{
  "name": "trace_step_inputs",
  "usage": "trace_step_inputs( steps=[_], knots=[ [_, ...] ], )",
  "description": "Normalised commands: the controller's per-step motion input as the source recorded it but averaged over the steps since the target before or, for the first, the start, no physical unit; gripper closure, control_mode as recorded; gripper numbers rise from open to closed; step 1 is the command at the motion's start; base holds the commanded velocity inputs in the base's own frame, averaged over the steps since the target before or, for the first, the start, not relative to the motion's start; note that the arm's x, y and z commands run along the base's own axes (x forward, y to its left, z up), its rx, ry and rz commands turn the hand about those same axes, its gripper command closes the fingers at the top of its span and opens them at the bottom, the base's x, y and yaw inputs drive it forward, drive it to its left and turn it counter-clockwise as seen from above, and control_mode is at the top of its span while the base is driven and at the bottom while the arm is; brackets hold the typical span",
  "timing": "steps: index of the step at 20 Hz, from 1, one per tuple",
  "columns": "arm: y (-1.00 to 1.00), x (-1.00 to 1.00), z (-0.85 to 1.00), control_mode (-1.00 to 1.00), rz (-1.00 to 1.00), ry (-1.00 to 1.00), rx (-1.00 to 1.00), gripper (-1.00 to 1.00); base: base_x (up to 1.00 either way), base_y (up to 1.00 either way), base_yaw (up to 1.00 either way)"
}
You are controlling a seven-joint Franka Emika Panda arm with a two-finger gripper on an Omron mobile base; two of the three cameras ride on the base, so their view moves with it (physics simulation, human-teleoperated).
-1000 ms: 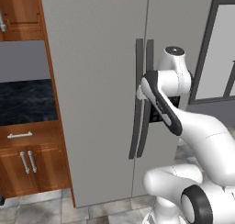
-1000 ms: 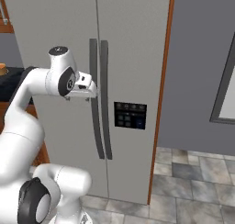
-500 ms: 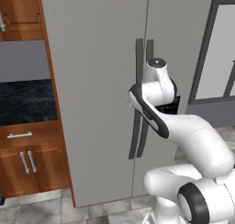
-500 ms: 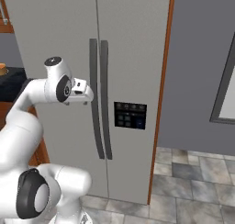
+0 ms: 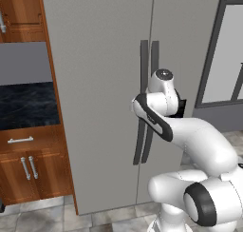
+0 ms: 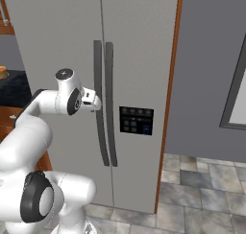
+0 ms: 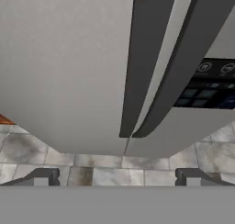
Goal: Retrieve the chicken drumstick from the fridge and place it on the saucepan with marinade on the stove.
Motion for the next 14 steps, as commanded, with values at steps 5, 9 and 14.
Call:
trace_step_inputs(
  steps=[5, 9, 14],
  knots=[
    [-0.15, 0.2, -0.17, -1.0, 0.0, -0.17, 0.09, -1.0, 0.0, 0.0, 0.0],
    [-0.27, 0.11, -0.09, -1.0, -0.01, -0.11, 0.0, -1.0, 0.0, 0.0, 0.0],
    [-0.07, 0.22, -0.06, -1.0, -0.01, 0.0, 0.0, -1.0, 0.0, 0.0, 0.0]
  ],
)
